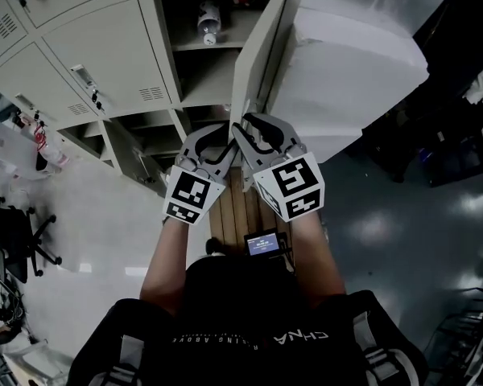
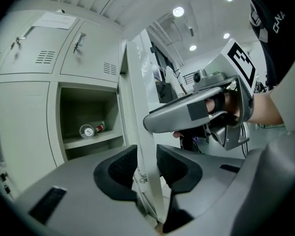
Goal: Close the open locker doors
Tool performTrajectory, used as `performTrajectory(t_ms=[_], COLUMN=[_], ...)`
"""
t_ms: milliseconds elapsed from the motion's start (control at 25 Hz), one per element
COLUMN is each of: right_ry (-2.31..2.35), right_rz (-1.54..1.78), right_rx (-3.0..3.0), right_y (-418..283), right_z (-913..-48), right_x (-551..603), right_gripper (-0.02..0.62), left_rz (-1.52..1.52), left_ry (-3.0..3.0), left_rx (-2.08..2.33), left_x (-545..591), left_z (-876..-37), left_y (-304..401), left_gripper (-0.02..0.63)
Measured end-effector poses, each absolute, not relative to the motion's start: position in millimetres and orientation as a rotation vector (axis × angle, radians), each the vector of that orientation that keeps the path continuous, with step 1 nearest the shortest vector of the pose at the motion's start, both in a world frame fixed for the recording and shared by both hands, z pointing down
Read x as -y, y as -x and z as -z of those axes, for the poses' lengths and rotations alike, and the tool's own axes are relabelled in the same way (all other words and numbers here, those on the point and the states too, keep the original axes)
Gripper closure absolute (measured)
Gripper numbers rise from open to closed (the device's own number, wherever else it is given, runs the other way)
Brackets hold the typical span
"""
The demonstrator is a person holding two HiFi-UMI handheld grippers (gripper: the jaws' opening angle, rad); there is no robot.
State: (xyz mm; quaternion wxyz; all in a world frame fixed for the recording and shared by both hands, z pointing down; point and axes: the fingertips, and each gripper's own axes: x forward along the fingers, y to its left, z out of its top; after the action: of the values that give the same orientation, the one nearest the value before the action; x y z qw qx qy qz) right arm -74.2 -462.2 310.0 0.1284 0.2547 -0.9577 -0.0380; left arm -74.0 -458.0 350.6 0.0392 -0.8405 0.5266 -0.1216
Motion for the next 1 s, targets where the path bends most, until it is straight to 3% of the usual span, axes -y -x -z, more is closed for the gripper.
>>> performTrajectory(t_ms=[600, 1000], right_ry=[-0.742, -0.741], right_rz=[0.187, 0.233], right_rx=[2.740, 2.677], right_y=[138.8, 166.1], right_z=[-312.9, -331.8], right_x=[470.2, 489.2], right_gripper=[0.477, 0.549], left_rz=[0.262, 0.287], left_ry=[2.589, 2.683], left_rx=[-1.765, -1.705], left_x=[479.5, 504.5], left_z=[-350.5, -351.3], left_y=[163.4, 205.1], left_gripper=[0.506, 0.506])
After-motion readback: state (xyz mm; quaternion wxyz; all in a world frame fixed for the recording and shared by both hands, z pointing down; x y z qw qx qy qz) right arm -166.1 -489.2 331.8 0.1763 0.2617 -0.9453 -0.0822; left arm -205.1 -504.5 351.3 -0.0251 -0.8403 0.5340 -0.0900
